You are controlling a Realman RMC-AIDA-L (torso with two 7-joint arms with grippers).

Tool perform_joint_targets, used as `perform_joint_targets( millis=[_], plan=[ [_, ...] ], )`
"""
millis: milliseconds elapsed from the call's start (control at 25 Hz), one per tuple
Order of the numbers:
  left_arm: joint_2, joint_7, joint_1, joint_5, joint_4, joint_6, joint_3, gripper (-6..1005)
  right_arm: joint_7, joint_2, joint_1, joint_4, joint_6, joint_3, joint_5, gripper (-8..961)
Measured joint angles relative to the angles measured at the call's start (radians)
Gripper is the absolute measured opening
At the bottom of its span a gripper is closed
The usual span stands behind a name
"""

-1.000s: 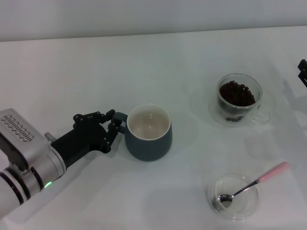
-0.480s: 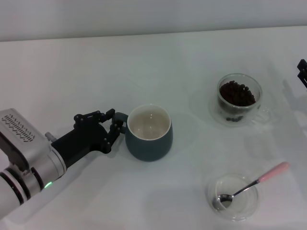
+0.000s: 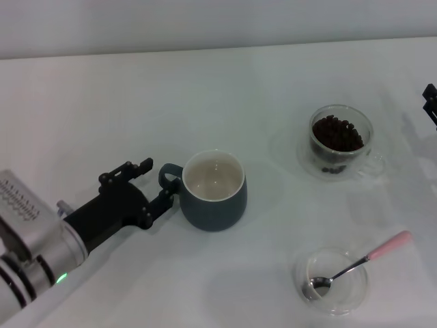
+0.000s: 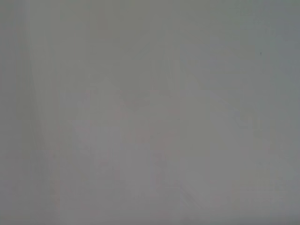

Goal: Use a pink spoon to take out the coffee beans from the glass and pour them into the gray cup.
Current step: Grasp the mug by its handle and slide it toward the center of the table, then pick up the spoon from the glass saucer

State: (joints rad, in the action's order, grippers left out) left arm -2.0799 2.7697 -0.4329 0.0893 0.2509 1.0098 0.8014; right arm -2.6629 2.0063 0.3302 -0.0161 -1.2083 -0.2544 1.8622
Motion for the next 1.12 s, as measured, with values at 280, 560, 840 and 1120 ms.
perform_joint_targets(
  millis=[280,560,840,1120],
  plan=[
    [0.0,0.016,0.045,0.008,0.001,0.034,0.012,608,0.0,0.0,-0.008,0.001,-0.002,-0.002,0.0,677],
    [0.004,0.019,0.137,0.009,-0.01,0.157,0.084,606,0.005,-0.003,-0.036,-0.009,-0.001,-0.002,0.0,677],
    [0.006,0.03,0.199,0.009,-0.03,0.279,0.185,605,0.132,-0.007,-0.099,-0.06,-0.003,-0.003,0.0,676],
    [0.004,0.031,0.219,0.012,-0.053,0.349,0.233,607,0.509,-0.022,-0.178,-0.179,-0.005,-0.014,-0.095,676]
  ],
)
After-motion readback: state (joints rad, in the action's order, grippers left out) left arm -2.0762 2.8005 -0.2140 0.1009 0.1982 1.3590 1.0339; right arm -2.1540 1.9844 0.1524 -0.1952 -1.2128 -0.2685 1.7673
